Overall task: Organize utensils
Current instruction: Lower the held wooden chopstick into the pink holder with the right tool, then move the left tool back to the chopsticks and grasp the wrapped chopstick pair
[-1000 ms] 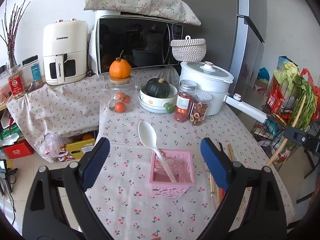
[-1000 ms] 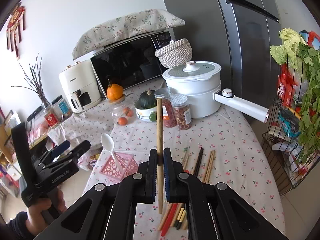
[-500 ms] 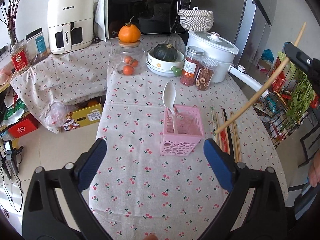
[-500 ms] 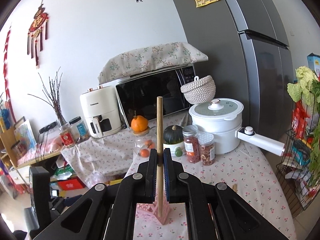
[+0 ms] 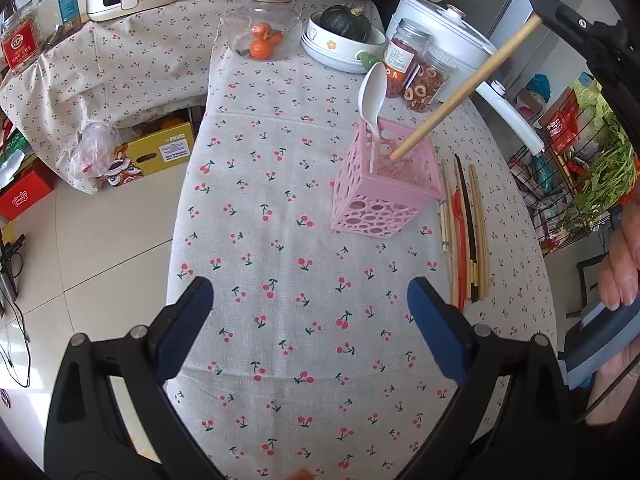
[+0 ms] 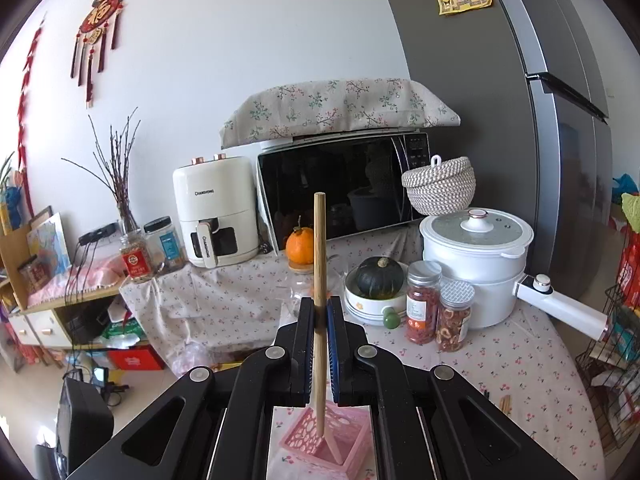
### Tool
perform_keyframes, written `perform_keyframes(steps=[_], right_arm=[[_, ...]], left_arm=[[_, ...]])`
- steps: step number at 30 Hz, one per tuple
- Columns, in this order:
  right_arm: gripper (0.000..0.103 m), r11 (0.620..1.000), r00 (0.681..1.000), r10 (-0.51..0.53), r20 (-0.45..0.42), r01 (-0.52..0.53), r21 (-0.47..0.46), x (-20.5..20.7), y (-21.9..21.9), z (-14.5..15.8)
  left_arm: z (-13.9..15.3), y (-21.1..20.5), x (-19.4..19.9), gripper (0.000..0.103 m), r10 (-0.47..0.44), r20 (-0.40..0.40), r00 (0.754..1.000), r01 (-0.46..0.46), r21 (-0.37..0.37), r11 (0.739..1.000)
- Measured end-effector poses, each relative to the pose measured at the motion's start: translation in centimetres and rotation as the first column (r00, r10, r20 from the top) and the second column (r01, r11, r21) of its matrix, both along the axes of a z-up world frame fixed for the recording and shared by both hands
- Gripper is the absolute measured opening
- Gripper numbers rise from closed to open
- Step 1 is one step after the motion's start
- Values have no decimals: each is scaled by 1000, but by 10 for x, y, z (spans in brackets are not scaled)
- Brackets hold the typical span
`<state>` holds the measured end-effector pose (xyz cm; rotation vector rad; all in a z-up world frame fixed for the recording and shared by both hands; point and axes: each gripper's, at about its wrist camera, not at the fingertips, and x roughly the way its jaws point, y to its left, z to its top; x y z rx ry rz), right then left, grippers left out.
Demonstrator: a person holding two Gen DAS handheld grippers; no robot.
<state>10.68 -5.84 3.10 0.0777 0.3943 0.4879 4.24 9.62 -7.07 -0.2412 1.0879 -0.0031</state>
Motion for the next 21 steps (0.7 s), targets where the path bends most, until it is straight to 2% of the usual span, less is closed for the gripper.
perform_keyframes(steps=[10, 15, 17, 18, 21], right_arm=[[6, 999, 999, -14, -37, 13, -51, 14, 5, -24], [9, 999, 996, 13, -86, -16, -35, 17, 4, -31], [22, 1000, 995, 12, -101, -15, -22, 16, 0, -31], [35, 1000, 995, 7, -104, -8, -15, 15, -4, -30], [58, 1000, 995, -6, -101, 7, 13, 10, -17, -23]], left_arm=[[-2, 3, -1, 97, -6, -8, 1000, 6, 13, 1000], [-2, 1, 0, 97, -8, -3, 1000, 8, 26, 1000], [-1, 0, 1, 97, -7, -1, 1000, 7, 30, 1000], [-1, -1, 1, 97, -7, 2, 1000, 7, 31, 999], [3, -3, 0, 97, -8, 19, 1000, 8, 35, 999]])
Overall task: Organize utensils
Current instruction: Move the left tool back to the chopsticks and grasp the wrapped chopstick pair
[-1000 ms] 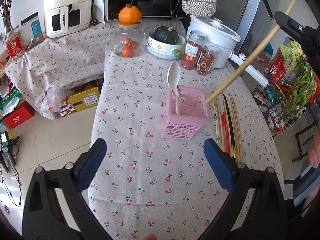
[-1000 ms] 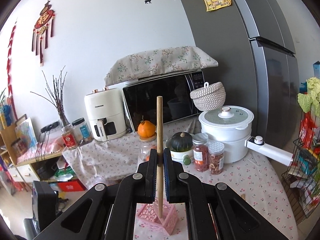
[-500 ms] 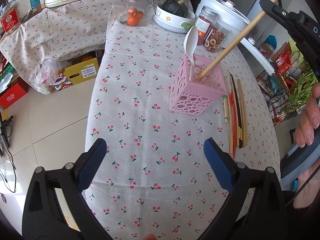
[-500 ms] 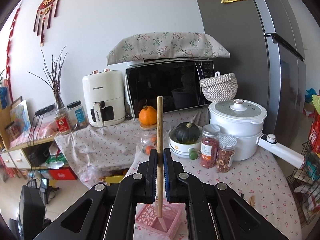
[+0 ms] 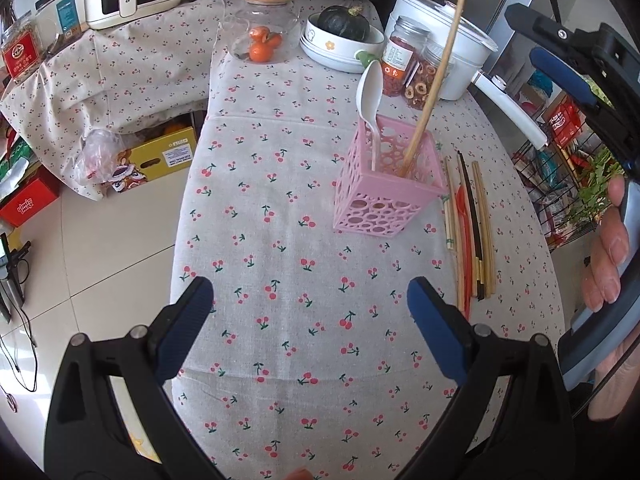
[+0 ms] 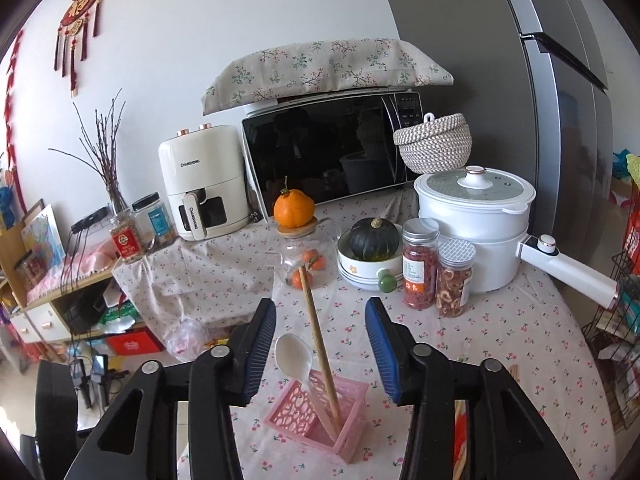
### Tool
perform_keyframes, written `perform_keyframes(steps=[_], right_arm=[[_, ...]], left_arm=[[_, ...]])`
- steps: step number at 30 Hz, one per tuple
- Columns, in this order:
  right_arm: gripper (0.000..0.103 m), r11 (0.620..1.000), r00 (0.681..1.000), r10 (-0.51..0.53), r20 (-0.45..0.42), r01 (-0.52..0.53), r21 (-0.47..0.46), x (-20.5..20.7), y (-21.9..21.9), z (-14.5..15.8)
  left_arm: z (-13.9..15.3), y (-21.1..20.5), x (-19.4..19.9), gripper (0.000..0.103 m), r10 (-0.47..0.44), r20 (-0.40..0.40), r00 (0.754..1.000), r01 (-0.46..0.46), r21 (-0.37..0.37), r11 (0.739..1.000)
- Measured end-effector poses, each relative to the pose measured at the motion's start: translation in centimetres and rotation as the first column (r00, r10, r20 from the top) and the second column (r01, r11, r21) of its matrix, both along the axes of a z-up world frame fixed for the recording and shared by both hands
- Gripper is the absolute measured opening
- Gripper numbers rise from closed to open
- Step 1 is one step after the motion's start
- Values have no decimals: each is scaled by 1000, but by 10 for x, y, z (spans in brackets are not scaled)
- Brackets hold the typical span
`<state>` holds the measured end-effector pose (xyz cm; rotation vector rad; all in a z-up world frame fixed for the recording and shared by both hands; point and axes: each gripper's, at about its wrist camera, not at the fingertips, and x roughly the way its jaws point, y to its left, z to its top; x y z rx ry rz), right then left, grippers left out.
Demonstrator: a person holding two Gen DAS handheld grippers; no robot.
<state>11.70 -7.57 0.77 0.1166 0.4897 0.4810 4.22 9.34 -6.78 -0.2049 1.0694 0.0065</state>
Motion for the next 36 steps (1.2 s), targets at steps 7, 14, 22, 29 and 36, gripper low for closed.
perform_keyframes(steps=[7, 14, 22, 29, 36], right_arm=[[84, 999, 997, -39, -73, 39, 8, -8, -40, 6], [90, 992, 980, -126, -151, 121, -41, -11, -93, -2], [91, 978, 930, -205, -304, 184, -96, -1, -151, -33], [91, 962, 848, -274, -454, 244, -125, 24, -201, -63], [91, 950, 796, -312, -519, 270, -156, 48, -229, -88]], left_arm=[[13, -12, -2, 97, -13, 58, 998, 12, 25, 1000], [22, -37, -4, 97, -60, 103, 993, 53, 65, 996], [21, -85, 9, 97, -142, 98, 985, 135, 73, 988], [23, -146, 44, 97, -234, 81, 969, 228, 78, 970], [0, -186, 110, 69, -222, 28, 975, 221, 32, 975]])
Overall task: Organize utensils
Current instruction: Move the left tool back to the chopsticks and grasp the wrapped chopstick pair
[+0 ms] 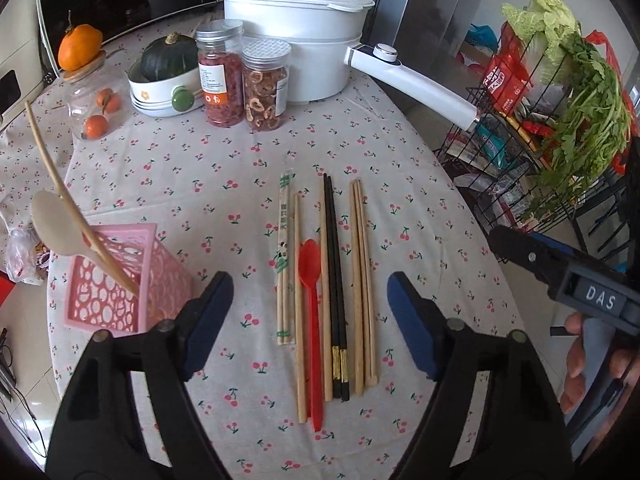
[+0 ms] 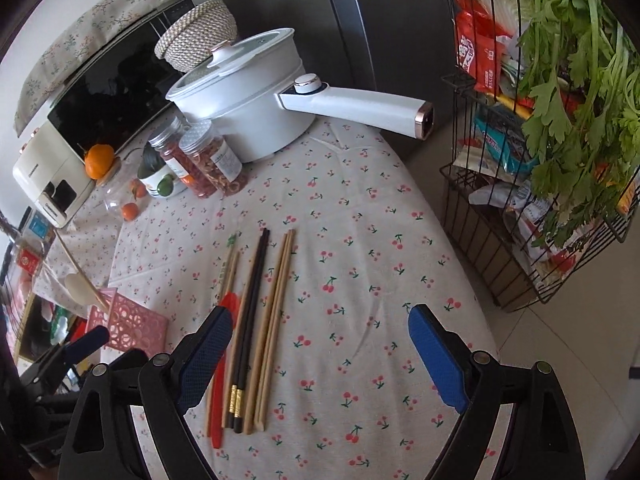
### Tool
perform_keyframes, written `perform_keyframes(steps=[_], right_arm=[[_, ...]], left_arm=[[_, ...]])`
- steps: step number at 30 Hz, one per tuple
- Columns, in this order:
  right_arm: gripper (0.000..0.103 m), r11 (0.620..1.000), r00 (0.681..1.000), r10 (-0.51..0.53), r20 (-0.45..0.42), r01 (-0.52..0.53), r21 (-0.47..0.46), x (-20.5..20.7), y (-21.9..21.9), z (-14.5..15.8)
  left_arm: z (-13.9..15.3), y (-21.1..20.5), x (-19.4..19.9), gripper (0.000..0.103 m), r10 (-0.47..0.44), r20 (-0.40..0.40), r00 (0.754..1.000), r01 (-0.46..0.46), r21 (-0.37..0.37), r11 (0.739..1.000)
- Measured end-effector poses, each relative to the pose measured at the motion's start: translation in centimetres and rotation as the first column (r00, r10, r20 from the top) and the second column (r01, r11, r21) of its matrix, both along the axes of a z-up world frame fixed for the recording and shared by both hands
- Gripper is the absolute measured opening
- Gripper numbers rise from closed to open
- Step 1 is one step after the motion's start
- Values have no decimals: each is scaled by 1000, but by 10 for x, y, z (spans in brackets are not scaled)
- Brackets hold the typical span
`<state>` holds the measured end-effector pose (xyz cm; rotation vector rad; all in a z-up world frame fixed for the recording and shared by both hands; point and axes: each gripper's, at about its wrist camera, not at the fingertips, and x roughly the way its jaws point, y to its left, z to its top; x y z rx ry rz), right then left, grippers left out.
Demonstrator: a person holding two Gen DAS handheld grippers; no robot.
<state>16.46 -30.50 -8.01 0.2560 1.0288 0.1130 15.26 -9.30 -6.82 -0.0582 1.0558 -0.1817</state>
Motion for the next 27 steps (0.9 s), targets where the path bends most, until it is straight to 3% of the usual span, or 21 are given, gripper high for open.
perform_keyframes(steps=[3, 8, 21, 27], right_arm=[[91, 1000, 1000, 7, -20, -7, -17, 7, -6, -6], [91, 999, 999, 7, -50, -9, -41, 18, -13, -19], [91, 998, 996, 33, -82, -37, -46, 30, -6, -30], [91, 998, 996, 37, -81, -42, -55, 33, -2, -31]], left_arm=[[-14, -5, 27, 52, 24, -29, 999, -24, 4, 1000], [-35, -11, 59, 37, 41, -65, 997, -38, 55, 998], [-77, -5, 91, 19, 94, -156, 983, -75, 121, 990], [-91, -3, 94, 18, 93, -192, 977, -70, 119, 990]])
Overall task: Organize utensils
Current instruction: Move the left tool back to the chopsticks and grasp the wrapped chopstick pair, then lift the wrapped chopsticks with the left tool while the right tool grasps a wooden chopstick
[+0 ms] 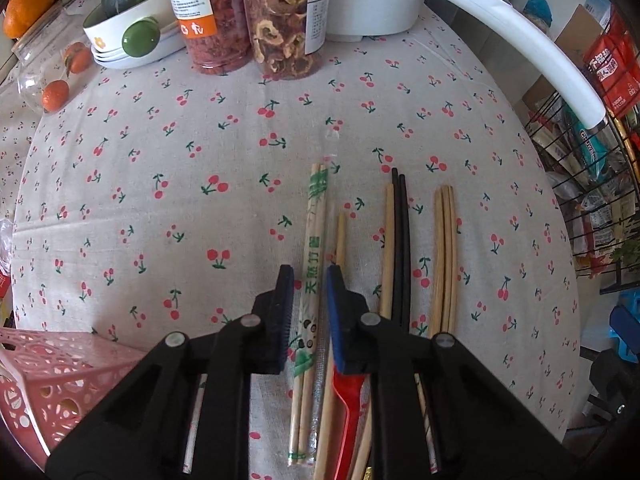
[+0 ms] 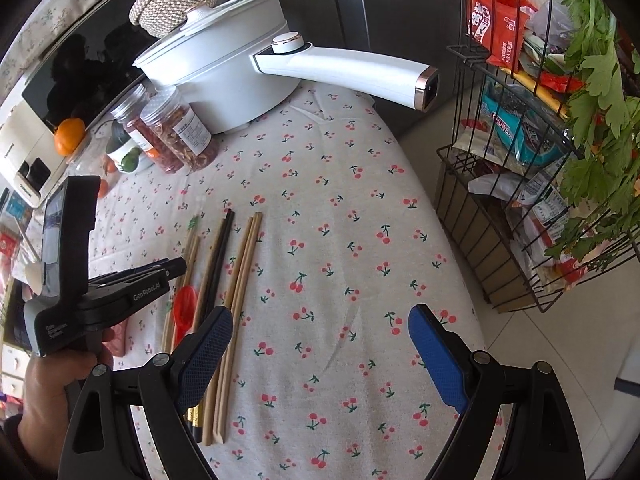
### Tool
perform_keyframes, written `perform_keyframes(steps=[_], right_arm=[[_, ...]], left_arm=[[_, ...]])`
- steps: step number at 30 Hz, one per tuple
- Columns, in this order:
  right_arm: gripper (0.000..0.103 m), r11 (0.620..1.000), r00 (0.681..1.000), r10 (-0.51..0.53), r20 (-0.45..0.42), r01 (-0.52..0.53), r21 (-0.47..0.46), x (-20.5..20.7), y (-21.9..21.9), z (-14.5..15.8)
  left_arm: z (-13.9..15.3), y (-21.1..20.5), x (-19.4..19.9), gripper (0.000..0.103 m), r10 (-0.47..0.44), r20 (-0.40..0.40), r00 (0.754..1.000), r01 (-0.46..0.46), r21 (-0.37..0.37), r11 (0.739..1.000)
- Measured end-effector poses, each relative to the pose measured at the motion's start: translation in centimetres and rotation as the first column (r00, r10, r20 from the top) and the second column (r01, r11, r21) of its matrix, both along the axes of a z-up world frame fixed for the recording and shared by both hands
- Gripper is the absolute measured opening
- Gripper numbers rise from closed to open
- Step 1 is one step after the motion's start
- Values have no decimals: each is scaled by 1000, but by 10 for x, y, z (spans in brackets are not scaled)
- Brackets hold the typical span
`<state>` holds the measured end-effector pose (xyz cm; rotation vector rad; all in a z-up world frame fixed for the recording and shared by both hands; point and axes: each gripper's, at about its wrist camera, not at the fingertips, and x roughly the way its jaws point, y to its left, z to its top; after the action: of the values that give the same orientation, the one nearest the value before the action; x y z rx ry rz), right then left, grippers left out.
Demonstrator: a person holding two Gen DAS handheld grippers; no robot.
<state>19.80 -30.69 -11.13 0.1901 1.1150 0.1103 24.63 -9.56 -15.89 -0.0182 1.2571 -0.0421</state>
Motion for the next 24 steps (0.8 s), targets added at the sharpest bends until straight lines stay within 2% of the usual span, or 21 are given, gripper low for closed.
perform_keyframes(steps=[5, 9, 13, 24], right_arm=[[91, 1000, 1000, 8, -9, -8, -6, 3, 4, -4], [91, 1000, 1000, 8, -13, -8, -8, 4, 6, -5], [91, 1000, 1000, 14, -6, -14, -14, 3, 7, -3], [91, 1000, 1000, 9, 9, -8, -22, 0, 7, 2]], left_arm=[[-5, -5, 1, 17, -27, 2, 1000, 26, 28, 999], [-6, -10, 7, 9, -40, 1, 999, 40, 40, 998], [-2, -15, 6, 6, -53, 15, 998, 53, 28, 998], [64, -17, -42, 6, -133, 183, 974, 142, -37, 989]])
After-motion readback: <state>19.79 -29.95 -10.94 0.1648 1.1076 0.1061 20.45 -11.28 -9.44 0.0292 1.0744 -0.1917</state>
